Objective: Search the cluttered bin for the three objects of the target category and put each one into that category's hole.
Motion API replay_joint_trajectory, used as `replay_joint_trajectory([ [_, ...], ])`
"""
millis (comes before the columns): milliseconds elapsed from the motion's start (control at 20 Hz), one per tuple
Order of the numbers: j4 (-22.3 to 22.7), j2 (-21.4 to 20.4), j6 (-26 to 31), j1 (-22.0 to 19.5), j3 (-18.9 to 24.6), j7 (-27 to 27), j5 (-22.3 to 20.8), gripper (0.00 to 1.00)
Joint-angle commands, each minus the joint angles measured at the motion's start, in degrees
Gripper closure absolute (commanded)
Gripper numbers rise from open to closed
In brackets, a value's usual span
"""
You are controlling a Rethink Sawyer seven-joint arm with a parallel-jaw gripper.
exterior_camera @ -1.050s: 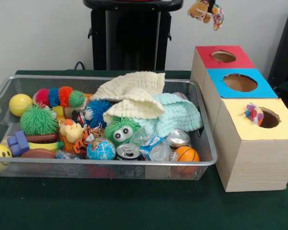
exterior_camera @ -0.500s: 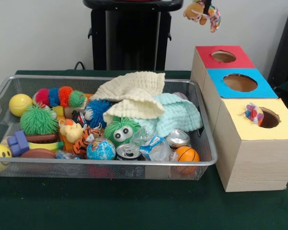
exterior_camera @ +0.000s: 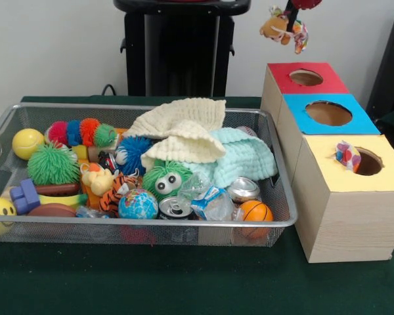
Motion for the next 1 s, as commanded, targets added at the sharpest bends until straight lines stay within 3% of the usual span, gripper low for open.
replay_joint_trajectory([
  [50, -4.1, 4.3, -5.8, 1.9, 4.5, 8.3, 4.7, 1.00],
  [450, -6.5, 4.8, -2.6, 4.4, 2.0, 8.6, 5.6, 1.00],
  [650, -5.8, 6.2, -5.1, 3.3, 2.3, 6.2, 6.1, 1.00],
  [1000, -6.5, 9.8, -8.1, 5.0, 2.1, 9.4, 8.2, 1.00],
])
